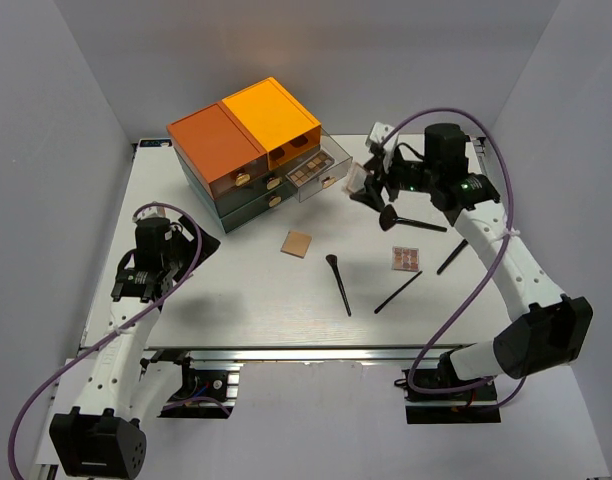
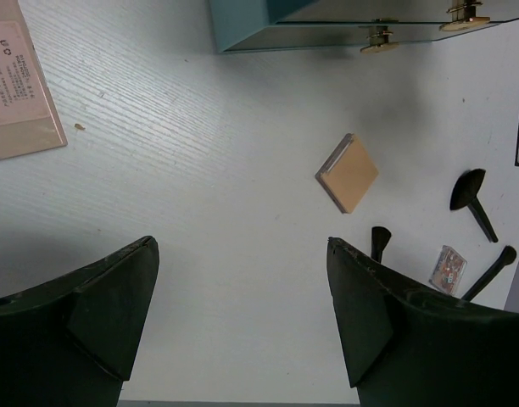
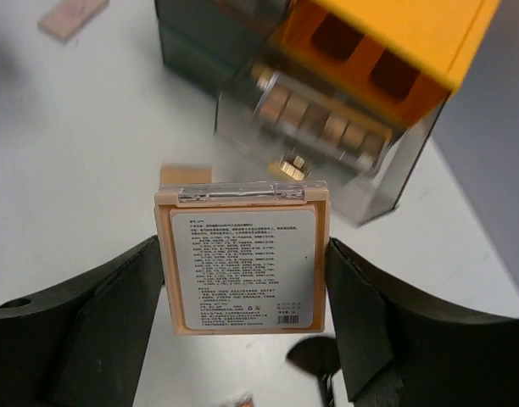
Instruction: Organize the makeup
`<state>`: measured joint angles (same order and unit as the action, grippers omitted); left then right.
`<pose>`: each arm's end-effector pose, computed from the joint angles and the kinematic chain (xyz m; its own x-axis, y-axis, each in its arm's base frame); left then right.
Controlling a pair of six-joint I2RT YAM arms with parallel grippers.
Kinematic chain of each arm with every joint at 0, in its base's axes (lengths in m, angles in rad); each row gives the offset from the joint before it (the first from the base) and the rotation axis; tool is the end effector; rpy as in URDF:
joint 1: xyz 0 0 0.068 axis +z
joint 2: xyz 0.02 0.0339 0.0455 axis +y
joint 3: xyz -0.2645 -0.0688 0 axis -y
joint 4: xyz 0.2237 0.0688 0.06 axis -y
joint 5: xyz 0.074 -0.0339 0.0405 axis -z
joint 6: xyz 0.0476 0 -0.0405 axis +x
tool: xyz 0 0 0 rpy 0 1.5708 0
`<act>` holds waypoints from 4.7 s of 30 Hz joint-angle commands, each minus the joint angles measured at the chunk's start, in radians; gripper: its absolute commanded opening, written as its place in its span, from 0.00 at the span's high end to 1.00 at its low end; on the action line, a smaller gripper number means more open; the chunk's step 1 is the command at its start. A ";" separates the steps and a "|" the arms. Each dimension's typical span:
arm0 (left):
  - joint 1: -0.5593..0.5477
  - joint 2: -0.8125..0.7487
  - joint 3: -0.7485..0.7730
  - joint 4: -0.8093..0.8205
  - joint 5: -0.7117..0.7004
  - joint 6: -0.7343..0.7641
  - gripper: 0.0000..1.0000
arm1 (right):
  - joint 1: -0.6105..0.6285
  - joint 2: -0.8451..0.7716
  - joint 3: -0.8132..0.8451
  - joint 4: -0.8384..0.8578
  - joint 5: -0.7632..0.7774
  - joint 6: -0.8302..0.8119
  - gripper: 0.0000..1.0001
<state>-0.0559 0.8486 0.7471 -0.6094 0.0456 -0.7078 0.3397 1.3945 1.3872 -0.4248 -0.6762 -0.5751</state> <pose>0.1655 -0.0114 0.2697 -0.5537 -0.6195 -0.5564 -0.3550 0.7801 -0.5153 0.2717 0.1276 0.3857 0.1015 -0.4141 -0.9046 -0.8825 0.3823 -0.2740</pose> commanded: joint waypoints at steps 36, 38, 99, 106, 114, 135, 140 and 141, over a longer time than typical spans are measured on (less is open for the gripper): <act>0.027 0.059 0.020 0.016 -0.006 0.022 0.10 | 0.202 0.459 0.352 0.351 0.362 0.391 0.11; 0.030 0.073 0.021 0.022 -0.004 0.031 0.10 | 0.193 0.434 0.352 0.344 0.339 0.377 0.11; 0.261 0.684 0.144 0.046 -0.227 0.475 0.11 | -0.125 -0.152 -0.430 0.333 0.049 0.247 0.25; 0.278 0.765 0.133 0.117 -0.162 0.475 0.17 | -0.133 -0.169 -0.445 0.331 0.052 0.248 0.25; 0.280 0.768 0.087 0.165 -0.127 0.456 0.52 | -0.146 -0.181 -0.451 0.331 0.056 0.251 0.25; 0.183 0.055 0.267 0.233 0.321 0.171 1.00 | -0.197 -0.154 -0.422 0.293 0.073 0.239 1.00; -0.052 0.244 0.466 0.341 0.325 0.175 1.00 | -0.225 -0.132 -0.436 0.325 0.170 0.346 1.00; -0.108 0.298 0.592 0.326 0.298 0.201 1.00 | -0.232 -0.127 -0.435 0.327 0.184 0.356 1.00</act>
<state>-0.0166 1.0107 1.1702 -0.3416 0.3195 -0.5304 0.1291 1.2507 0.9386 -0.1299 -0.5560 -0.2909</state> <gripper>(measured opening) 0.572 0.005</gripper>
